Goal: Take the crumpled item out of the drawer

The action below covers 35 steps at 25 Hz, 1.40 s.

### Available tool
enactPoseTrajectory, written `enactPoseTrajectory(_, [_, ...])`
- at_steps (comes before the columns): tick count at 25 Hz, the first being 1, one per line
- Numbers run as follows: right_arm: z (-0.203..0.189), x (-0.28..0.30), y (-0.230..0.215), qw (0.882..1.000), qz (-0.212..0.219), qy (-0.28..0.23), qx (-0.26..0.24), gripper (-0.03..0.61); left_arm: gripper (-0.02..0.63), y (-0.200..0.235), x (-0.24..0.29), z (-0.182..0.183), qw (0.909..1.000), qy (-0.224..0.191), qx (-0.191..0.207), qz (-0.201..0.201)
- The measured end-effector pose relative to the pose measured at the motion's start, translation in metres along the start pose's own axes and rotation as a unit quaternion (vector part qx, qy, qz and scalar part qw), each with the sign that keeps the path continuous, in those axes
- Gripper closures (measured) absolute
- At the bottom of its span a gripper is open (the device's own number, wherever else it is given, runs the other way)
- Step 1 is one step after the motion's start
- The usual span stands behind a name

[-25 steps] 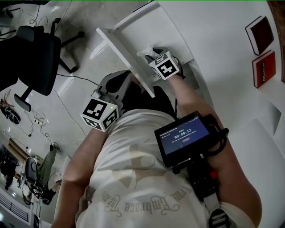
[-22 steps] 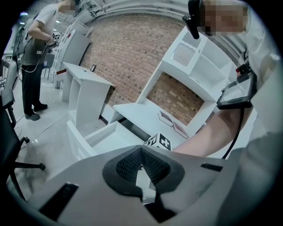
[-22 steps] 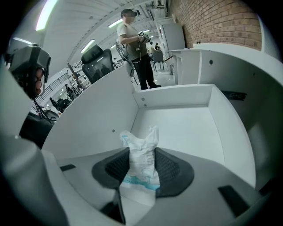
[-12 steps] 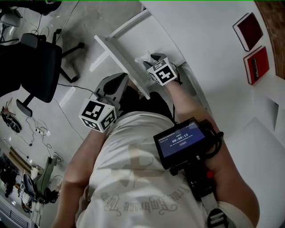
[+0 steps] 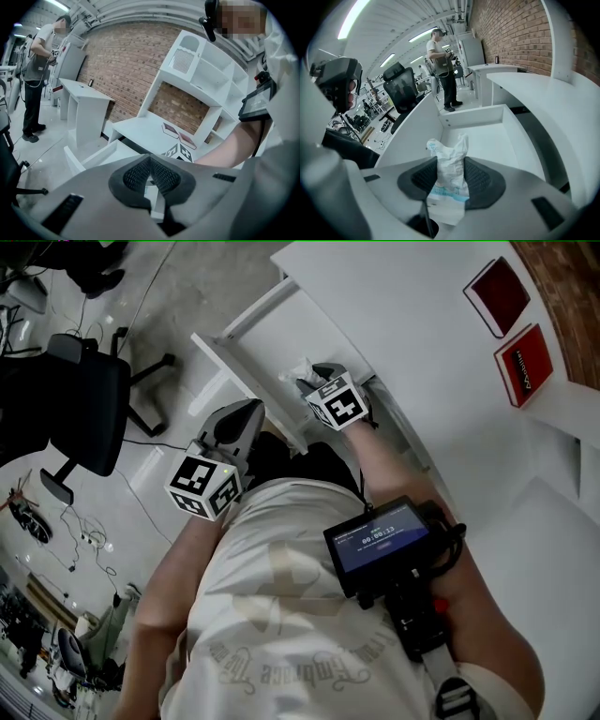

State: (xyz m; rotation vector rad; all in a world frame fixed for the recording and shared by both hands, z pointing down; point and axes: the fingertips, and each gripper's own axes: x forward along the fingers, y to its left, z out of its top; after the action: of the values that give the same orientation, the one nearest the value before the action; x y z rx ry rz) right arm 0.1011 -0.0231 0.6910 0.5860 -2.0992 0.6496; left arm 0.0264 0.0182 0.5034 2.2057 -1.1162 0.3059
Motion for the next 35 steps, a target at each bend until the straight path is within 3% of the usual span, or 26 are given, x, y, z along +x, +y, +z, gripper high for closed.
enactPoseTrajectory(18, [0.020, -0.013, -0.001, 0.996, -0.014, -0.077, 0.039, 0.402, 0.594, 0.018, 0.004, 0.002, 0.9995, -0.020, 0.026, 0.001])
enactPoseTrajectory(35, [0.070, -0.117, 0.017, 0.976, -0.024, -0.209, 0.057, 0.405, 0.594, -0.023, -0.007, 0.026, 0.9965, -0.054, 0.059, -0.025])
